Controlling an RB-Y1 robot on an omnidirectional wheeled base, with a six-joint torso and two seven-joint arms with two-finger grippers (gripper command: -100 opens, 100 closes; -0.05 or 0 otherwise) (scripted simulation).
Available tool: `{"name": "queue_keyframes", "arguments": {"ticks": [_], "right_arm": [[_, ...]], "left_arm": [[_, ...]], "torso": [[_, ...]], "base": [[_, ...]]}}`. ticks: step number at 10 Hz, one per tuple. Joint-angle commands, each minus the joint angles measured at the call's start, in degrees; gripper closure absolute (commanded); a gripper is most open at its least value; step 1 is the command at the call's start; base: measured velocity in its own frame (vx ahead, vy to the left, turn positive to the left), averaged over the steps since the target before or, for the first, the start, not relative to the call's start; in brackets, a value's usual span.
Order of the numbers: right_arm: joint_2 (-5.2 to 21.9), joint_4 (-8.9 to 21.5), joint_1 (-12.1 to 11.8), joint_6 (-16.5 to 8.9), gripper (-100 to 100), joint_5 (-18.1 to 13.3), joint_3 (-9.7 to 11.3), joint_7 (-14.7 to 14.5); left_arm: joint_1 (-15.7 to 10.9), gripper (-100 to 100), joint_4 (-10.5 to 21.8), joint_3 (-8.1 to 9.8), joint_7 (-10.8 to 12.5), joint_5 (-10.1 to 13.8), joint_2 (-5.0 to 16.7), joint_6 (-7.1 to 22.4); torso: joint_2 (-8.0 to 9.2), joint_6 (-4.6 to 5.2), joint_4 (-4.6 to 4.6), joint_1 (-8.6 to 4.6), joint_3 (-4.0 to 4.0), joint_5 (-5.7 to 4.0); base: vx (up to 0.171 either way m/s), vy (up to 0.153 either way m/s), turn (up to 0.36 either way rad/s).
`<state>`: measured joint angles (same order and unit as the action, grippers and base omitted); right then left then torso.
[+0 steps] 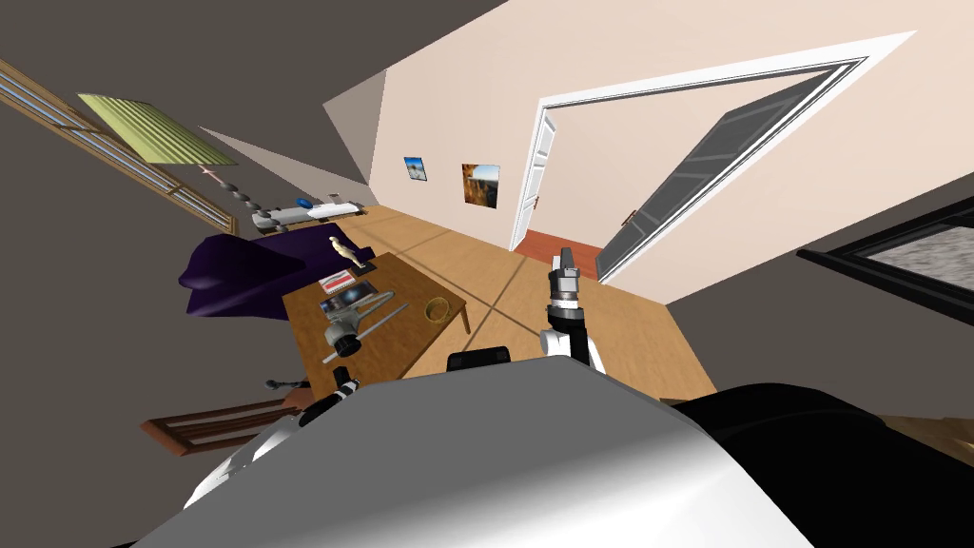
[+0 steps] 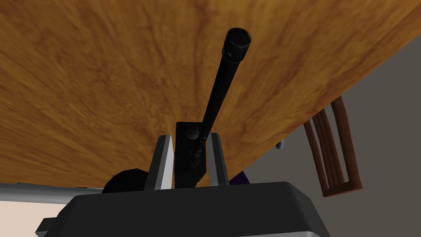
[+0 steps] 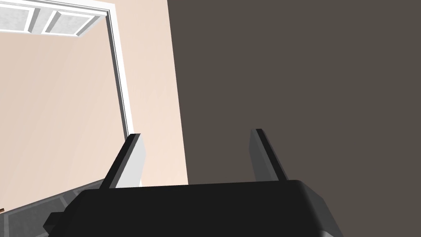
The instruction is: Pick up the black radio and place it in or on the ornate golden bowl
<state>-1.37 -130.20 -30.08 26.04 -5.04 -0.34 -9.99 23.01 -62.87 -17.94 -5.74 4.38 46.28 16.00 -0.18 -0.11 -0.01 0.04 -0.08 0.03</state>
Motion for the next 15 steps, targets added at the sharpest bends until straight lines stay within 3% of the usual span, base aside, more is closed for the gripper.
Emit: {"name": "queue_keyframes", "arguments": {"ticks": [1, 2, 3, 4, 8, 9, 10, 11, 15], "right_arm": [[0.0, 0.0, 0.0, 0.0, 0, 0.0, 0.0, 0.0], [0.0, 0.0, 0.0, 0.0, 0, 0.0, 0.0, 0.0], [0.0, 0.0, 0.0, 0.0, 0, 0.0, 0.0, 0.0], [0.0, 0.0, 0.0, 0.0, 0, 0.0, 0.0, 0.0], [0.0, 0.0, 0.0, 0.0, 0, 0.0, 0.0, 0.0], [0.0, 0.0, 0.0, 0.0, 0, 0.0, 0.0, 0.0], [0.0, 0.0, 0.0, 0.0, 0, 0.0, 0.0, 0.0], [0.0, 0.0, 0.0, 0.0, 0, 0.0, 0.0, 0.0], [0.0, 0.0, 0.0, 0.0, 0, 0.0, 0.0, 0.0]], "left_arm": [[0.0, 100, 0.0, 0.00, 0.0, 0.0, 0.0, 0.0], [0.0, 100, 0.0, 0.00, 0.0, 0.0, 0.0, 0.0], [0.0, 0, 0.0, 0.00, 0.0, 0.0, 0.0, 0.0], [1.0, 100, -2.0, -0.27, 0.3, 0.7, 1.3, 0.6], [2.7, 100, -5.7, -0.85, 0.9, 2.0, 3.8, 1.8], [2.4, 100, -5.0, -0.77, 0.8, 1.8, 3.4, 1.6], [2.5, 0, -5.2, -0.77, 0.8, 1.8, 3.5, 1.6], [3.6, 100, -5.5, -0.05, 0.7, 3.3, 4.8, 3.9], [5.1, 100, -6.4, 0.95, 0.6, 5.6, 7.0, 7.3]], "torso": [[0.00, 0.00, 0.00, 0.00, 0.00, 0.00], [0.00, 0.00, 0.00, 0.00, 0.00, 0.00], [0.00, 0.00, 0.00, 0.00, 0.00, -0.01], [0.01, 0.00, 0.00, -0.01, 0.00, -0.01], [0.00, -0.01, 0.00, -0.18, 0.00, -0.06], [0.00, 0.00, 0.00, -0.17, 0.00, -0.07], [0.00, 0.01, 0.00, -0.11, 0.00, -0.05], [0.00, 0.01, 0.00, -0.07, 0.00, -0.04], [-0.23, -0.01, -0.06, -0.59, -0.13, -0.16]], "base": [[0.000, 0.000, 0.000], [0.000, 0.000, 0.000], [0.000, 0.000, 0.000], [0.006, -0.024, 0.059], [0.006, -0.031, 0.038], [0.003, -0.012, 0.006], [0.000, 0.000, 0.000], [0.069, -0.091, 0.046], [0.061, -0.126, 0.033]]}}
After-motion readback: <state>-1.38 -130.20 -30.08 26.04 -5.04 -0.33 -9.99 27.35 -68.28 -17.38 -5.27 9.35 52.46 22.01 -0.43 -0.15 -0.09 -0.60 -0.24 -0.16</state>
